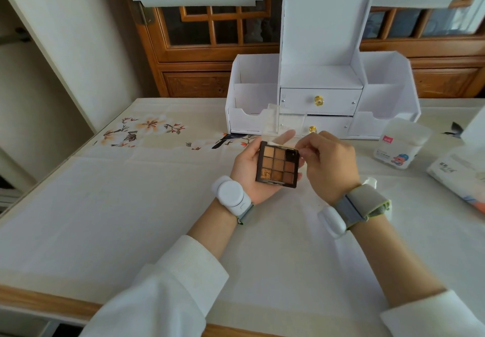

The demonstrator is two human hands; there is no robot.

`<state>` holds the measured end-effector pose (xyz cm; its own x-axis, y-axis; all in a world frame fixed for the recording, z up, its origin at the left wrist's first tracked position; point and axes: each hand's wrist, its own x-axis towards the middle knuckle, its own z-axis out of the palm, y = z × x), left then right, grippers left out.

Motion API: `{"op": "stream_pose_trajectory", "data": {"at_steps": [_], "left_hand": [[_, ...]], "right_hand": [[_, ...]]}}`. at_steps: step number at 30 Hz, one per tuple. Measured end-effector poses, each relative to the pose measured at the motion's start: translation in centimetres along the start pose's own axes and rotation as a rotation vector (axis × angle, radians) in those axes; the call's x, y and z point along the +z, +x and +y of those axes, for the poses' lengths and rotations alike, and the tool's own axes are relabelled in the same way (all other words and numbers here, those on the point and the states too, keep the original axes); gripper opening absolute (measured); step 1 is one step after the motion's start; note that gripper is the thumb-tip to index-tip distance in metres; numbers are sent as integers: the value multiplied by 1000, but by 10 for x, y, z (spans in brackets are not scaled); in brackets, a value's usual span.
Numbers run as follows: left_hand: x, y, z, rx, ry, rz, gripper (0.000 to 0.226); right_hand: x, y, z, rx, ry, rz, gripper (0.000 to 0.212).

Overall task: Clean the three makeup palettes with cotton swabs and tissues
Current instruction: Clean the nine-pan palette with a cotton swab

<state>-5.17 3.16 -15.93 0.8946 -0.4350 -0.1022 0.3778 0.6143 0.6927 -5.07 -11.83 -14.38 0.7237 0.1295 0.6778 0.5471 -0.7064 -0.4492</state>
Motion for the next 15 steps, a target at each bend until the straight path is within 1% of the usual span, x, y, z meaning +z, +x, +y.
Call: {"op": "stream_pose_trajectory", "data": {"at_steps": [4, 9, 12, 15], "left_hand": [[0, 0, -1, -6, 21, -9, 58], [-2, 2, -1, -17, 27, -8, 56], [0, 2, -2, -34, 35, -8, 55], [-1, 3, -3, -36, 40, -2, 57]], "right_hand": [[-1, 1, 2, -34, -28, 13, 19], [-4, 2, 8, -43, -60, 28, 20], [-3, 2, 7, -85, -60, 8, 20], [-3, 3, 8, -72, -66, -7, 19]]}}
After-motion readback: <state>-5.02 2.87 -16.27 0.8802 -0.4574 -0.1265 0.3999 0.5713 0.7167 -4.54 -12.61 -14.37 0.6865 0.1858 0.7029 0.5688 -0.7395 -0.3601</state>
